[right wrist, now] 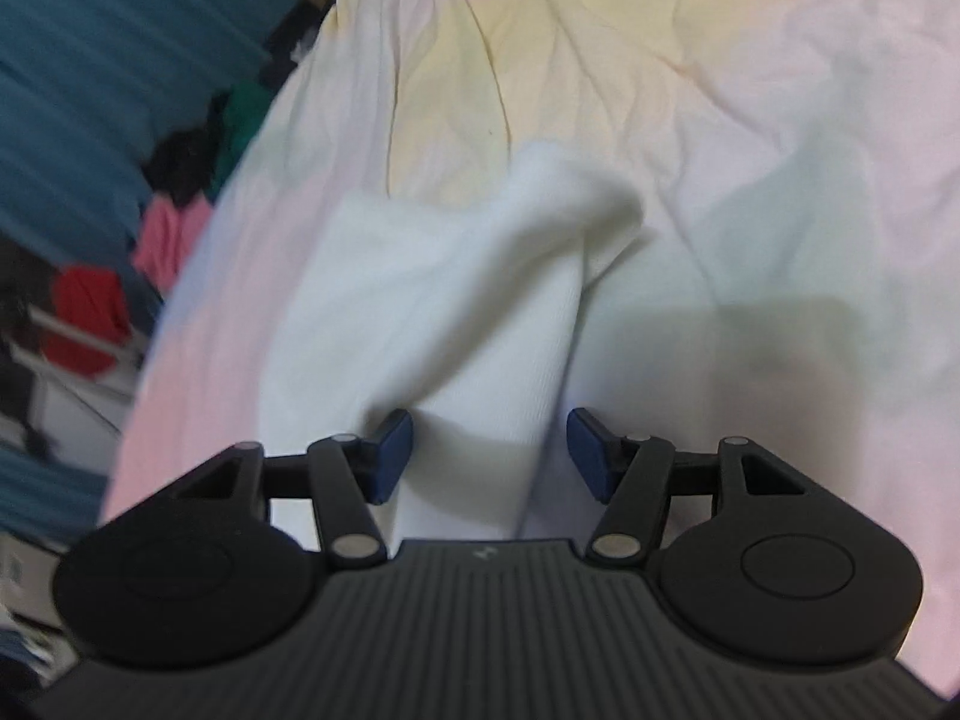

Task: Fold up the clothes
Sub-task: 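Grasp the white pant leg end with the right gripper and lift it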

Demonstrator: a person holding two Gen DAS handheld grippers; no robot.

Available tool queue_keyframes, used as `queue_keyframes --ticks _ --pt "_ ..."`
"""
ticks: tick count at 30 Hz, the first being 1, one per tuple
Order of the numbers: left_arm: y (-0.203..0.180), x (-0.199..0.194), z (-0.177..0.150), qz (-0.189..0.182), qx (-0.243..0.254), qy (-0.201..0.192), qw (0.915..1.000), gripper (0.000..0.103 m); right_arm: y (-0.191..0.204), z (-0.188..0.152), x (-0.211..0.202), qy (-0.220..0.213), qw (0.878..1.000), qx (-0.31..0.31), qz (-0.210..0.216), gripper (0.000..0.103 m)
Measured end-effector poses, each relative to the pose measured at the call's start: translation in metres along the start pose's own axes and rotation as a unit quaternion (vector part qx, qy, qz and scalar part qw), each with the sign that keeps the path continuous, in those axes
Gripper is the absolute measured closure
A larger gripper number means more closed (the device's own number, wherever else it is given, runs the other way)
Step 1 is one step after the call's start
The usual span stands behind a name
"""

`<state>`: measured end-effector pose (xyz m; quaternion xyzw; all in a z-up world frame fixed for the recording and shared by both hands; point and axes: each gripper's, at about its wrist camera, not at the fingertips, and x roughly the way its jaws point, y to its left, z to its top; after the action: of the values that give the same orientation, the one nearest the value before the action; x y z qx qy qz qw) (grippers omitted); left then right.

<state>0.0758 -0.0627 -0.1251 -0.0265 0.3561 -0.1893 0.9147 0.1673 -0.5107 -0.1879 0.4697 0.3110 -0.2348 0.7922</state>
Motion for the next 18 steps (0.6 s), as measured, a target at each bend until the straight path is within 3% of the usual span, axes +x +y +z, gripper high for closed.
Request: queue_keyframes --ticks 4,7,9,10,18 --pt "-0.002 0.000 0.000 0.004 0.008 -0.002 1.0000 0.037 0.006 0.003 0.007 -0.021 0.999 -0.036 0.018 0.043" --pt "-0.002 -0.002 0.000 0.005 0.009 -0.004 0.9999 0.037 0.012 0.001 0.007 -0.025 0.995 -0.090 0.013 0.072" --pt "-0.001 -0.003 0.000 0.007 0.009 -0.006 0.9999 0.037 0.010 0.002 0.002 -0.028 0.995 -0.096 0.019 0.081" --pt "-0.001 -0.004 0.000 0.009 0.008 -0.008 0.9999 0.037 0.007 0.003 -0.002 -0.028 0.996 -0.087 0.022 0.091" --pt "0.009 -0.011 0.005 0.019 -0.010 -0.016 0.9996 0.037 -0.037 0.001 -0.038 -0.007 1.000 0.014 0.010 0.096"
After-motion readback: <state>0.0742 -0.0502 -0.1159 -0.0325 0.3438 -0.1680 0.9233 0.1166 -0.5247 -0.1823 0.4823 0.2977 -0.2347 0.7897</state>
